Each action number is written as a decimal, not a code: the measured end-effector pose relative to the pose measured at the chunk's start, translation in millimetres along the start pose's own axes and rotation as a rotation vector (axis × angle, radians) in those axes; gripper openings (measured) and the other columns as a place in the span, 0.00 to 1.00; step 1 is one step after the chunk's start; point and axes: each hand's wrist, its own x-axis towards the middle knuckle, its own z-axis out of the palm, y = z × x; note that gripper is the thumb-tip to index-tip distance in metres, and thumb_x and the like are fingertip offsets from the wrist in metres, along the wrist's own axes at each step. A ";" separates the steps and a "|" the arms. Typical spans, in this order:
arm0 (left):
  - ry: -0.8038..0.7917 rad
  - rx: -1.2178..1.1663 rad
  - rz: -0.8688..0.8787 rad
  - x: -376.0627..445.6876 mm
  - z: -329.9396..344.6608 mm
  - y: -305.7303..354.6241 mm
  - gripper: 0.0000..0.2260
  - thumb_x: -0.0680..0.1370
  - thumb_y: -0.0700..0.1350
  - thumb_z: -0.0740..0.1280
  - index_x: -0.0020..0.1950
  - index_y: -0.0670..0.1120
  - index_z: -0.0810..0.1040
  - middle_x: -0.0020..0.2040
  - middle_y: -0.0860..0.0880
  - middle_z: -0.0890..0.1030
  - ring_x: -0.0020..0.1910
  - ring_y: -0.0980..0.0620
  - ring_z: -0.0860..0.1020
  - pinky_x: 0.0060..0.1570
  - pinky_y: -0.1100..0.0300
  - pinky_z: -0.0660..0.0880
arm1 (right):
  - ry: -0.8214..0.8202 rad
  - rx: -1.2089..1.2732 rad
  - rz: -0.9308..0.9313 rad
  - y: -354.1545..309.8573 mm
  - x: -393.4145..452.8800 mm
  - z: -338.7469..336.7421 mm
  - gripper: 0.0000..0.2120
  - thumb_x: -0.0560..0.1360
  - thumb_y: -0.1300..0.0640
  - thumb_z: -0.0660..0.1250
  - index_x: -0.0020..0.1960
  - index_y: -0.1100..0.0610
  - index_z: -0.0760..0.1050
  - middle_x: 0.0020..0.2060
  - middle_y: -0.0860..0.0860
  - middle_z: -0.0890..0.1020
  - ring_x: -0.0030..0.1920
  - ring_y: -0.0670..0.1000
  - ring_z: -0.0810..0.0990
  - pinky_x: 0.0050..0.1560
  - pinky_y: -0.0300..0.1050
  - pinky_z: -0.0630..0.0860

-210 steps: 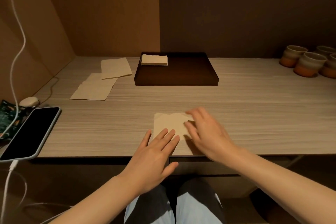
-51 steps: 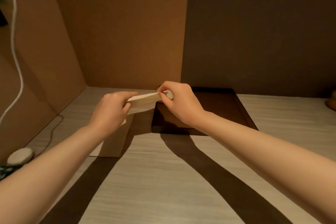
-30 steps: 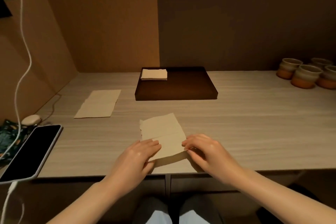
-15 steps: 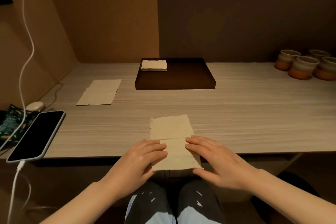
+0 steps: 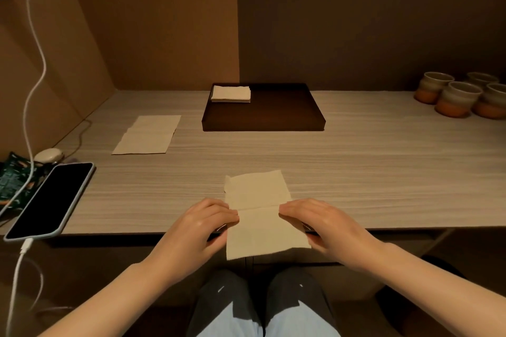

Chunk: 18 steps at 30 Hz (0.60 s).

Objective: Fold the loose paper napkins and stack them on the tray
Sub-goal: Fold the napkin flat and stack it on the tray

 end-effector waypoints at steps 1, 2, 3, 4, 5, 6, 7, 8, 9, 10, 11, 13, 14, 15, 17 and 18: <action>0.009 -0.011 -0.006 0.9 -1.2 0.1 0.17 0.76 0.54 0.58 0.60 0.54 0.79 0.56 0.62 0.78 0.61 0.66 0.68 0.62 0.70 0.64 | 0.003 0.014 0.007 1.0 0.8 0.1 0.29 0.73 0.63 0.71 0.72 0.51 0.69 0.67 0.46 0.75 0.68 0.44 0.71 0.68 0.40 0.68; 0.018 -0.026 -0.018 2.2 -2.1 -0.6 0.16 0.76 0.54 0.58 0.59 0.54 0.79 0.55 0.62 0.78 0.61 0.66 0.68 0.60 0.69 0.66 | 0.012 0.031 0.016 1.4 1.8 0.1 0.28 0.73 0.62 0.70 0.72 0.50 0.69 0.66 0.45 0.76 0.68 0.43 0.71 0.68 0.40 0.69; 0.028 -0.044 -0.039 3.7 -2.7 -2.0 0.14 0.76 0.54 0.60 0.59 0.54 0.79 0.54 0.62 0.78 0.60 0.66 0.69 0.58 0.68 0.68 | 0.023 0.056 0.034 1.4 2.6 -0.1 0.27 0.74 0.62 0.70 0.71 0.50 0.70 0.65 0.45 0.76 0.67 0.42 0.72 0.68 0.40 0.70; 0.036 -0.067 -0.063 5.3 -3.1 -3.5 0.13 0.76 0.53 0.62 0.58 0.55 0.80 0.54 0.62 0.78 0.60 0.66 0.69 0.57 0.67 0.70 | 0.033 0.087 0.058 1.0 3.7 -0.9 0.25 0.75 0.62 0.69 0.70 0.49 0.71 0.64 0.44 0.77 0.66 0.41 0.73 0.67 0.39 0.71; 0.041 -0.087 -0.080 7.0 -3.2 -4.7 0.12 0.75 0.52 0.64 0.56 0.55 0.80 0.53 0.61 0.78 0.60 0.65 0.70 0.57 0.66 0.71 | 0.042 0.118 0.087 0.7 4.8 -1.8 0.24 0.75 0.62 0.69 0.69 0.49 0.72 0.63 0.44 0.78 0.64 0.40 0.74 0.65 0.38 0.71; 0.037 -0.097 -0.085 8.4 -2.9 -5.7 0.11 0.75 0.50 0.65 0.55 0.54 0.80 0.52 0.61 0.78 0.60 0.65 0.70 0.57 0.66 0.71 | 0.052 0.143 0.119 0.6 6.2 -2.6 0.22 0.75 0.62 0.69 0.67 0.48 0.74 0.61 0.43 0.79 0.62 0.39 0.75 0.64 0.37 0.72; 0.028 -0.095 -0.081 9.4 -2.3 -6.3 0.10 0.74 0.50 0.64 0.54 0.55 0.81 0.52 0.62 0.79 0.60 0.65 0.70 0.57 0.66 0.70 | 0.058 0.166 0.155 0.6 7.8 -3.0 0.22 0.75 0.63 0.69 0.66 0.48 0.75 0.60 0.43 0.79 0.61 0.39 0.75 0.62 0.35 0.72; 0.022 -0.090 -0.074 10.3 -1.7 -6.3 0.10 0.74 0.50 0.64 0.54 0.55 0.81 0.52 0.62 0.79 0.60 0.65 0.69 0.58 0.66 0.69 | 0.067 0.193 0.189 0.5 9.6 -3.3 0.20 0.74 0.64 0.69 0.64 0.48 0.77 0.59 0.42 0.80 0.59 0.39 0.76 0.60 0.33 0.72; 0.020 -0.092 -0.077 11.1 -1.0 -6.2 0.11 0.74 0.50 0.64 0.54 0.55 0.81 0.53 0.62 0.79 0.60 0.65 0.69 0.58 0.67 0.68 | 0.087 0.225 0.217 0.7 11.8 -3.0 0.19 0.74 0.64 0.70 0.61 0.48 0.79 0.57 0.43 0.81 0.57 0.39 0.77 0.58 0.32 0.72; 0.022 -0.105 -0.090 11.8 -0.7 -5.8 0.11 0.74 0.51 0.63 0.54 0.55 0.80 0.53 0.62 0.78 0.61 0.65 0.68 0.58 0.68 0.67 | 0.113 0.261 0.242 0.9 14.0 -2.4 0.17 0.74 0.64 0.70 0.59 0.49 0.80 0.55 0.43 0.82 0.55 0.39 0.78 0.55 0.31 0.72; 0.025 -0.123 -0.111 12.3 -0.4 -5.3 0.11 0.74 0.51 0.63 0.54 0.55 0.80 0.53 0.62 0.77 0.61 0.65 0.68 0.58 0.68 0.67 | 0.137 0.302 0.267 0.7 16.4 -2.3 0.14 0.75 0.63 0.70 0.57 0.50 0.82 0.52 0.43 0.83 0.53 0.39 0.79 0.52 0.30 0.73; 0.030 -0.143 -0.141 12.7 0.4 -3.8 0.10 0.75 0.50 0.63 0.54 0.54 0.80 0.52 0.62 0.76 0.59 0.65 0.69 0.56 0.68 0.69 | 0.188 0.382 0.313 -1.6 21.5 -3.1 0.09 0.76 0.61 0.69 0.52 0.52 0.83 0.45 0.43 0.84 0.48 0.40 0.80 0.47 0.33 0.75; 0.033 -0.149 -0.154 12.8 1.3 -3.2 0.10 0.76 0.50 0.63 0.54 0.53 0.79 0.52 0.61 0.76 0.58 0.64 0.70 0.55 0.68 0.70 | 0.213 0.410 0.346 -3.0 23.9 -3.6 0.06 0.76 0.60 0.69 0.50 0.53 0.84 0.41 0.44 0.85 0.44 0.41 0.81 0.44 0.37 0.77; 0.040 -0.161 -0.176 12.8 2.3 -2.5 0.10 0.76 0.50 0.62 0.54 0.51 0.79 0.51 0.60 0.76 0.56 0.63 0.71 0.53 0.67 0.72 | 0.235 0.427 0.382 -4.5 26.1 -4.0 0.05 0.76 0.58 0.69 0.46 0.55 0.84 0.37 0.46 0.84 0.40 0.43 0.81 0.42 0.41 0.77; 0.084 -0.211 -0.244 14.5 3.7 -1.0 0.09 0.77 0.50 0.63 0.52 0.50 0.79 0.49 0.59 0.75 0.52 0.62 0.73 0.50 0.64 0.73 | 0.266 0.440 0.438 -7.0 30.4 -3.8 0.09 0.76 0.55 0.70 0.39 0.58 0.81 0.30 0.48 0.81 0.32 0.44 0.78 0.36 0.41 0.75; 0.116 -0.237 -0.279 17.0 4.3 -0.3 0.07 0.77 0.50 0.64 0.50 0.52 0.79 0.48 0.58 0.75 0.50 0.61 0.74 0.49 0.64 0.73 | 0.274 0.453 0.464 -8.2 32.8 -4.0 0.12 0.75 0.54 0.70 0.36 0.58 0.80 0.28 0.49 0.80 0.30 0.43 0.76 0.34 0.37 0.73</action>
